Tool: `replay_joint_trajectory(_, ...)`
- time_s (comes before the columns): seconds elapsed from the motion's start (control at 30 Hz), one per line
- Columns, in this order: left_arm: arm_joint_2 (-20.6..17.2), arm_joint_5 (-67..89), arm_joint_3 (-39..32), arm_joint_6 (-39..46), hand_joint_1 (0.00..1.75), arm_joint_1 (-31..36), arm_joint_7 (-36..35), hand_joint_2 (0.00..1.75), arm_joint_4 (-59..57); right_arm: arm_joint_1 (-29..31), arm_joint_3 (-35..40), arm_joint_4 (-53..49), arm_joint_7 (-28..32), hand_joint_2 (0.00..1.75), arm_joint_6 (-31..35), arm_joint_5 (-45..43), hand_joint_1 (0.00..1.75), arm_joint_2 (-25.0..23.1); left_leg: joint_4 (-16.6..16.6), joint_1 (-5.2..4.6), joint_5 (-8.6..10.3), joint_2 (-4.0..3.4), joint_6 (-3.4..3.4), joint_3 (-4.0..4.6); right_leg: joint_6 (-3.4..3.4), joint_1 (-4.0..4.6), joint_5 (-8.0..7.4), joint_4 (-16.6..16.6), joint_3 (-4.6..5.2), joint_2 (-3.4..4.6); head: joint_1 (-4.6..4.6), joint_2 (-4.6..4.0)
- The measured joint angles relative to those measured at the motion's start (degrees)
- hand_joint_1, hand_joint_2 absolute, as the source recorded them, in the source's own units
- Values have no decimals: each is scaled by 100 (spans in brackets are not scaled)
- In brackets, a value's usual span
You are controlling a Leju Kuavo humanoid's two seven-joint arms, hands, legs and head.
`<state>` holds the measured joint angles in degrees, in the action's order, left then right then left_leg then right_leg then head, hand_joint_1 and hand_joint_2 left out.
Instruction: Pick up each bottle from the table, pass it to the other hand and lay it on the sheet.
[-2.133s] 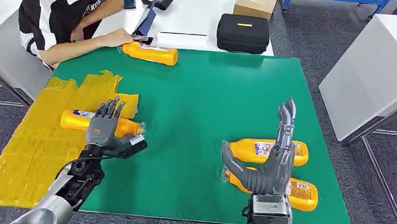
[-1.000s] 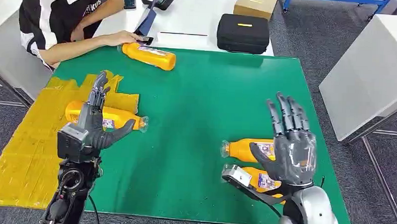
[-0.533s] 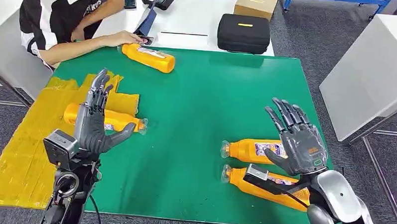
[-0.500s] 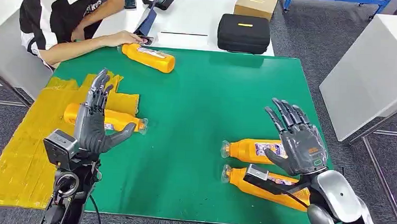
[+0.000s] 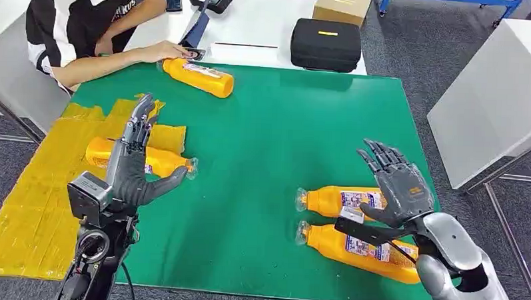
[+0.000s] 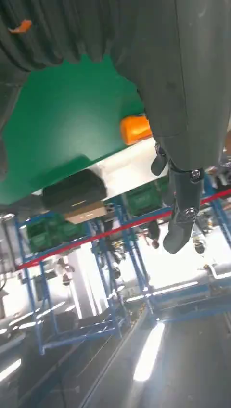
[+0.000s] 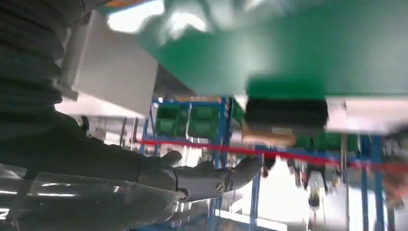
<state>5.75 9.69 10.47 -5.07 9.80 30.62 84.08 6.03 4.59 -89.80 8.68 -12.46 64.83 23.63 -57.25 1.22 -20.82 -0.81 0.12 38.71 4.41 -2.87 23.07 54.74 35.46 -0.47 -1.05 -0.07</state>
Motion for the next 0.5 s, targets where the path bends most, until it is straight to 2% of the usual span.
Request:
replay_joint_trajectory(0.27, -20, -302, 46, -73, 0, 54, -26, 175, -146, 666, 186, 1318, 31, 175, 22, -2, 0, -129, -1, -1, 3, 2, 2, 0, 1, -1, 0, 0, -3, -4, 0, 0)
replay_joint_trajectory(0.5, -33, -318, 107, -55, 0, 60, -33, 175, -201, 909, 328, 1857, 96, 175, 35, -55, 0, -169, -1, 0, 2, 4, 3, 1, 1, 0, 0, 0, -2, -4, 0, 0)
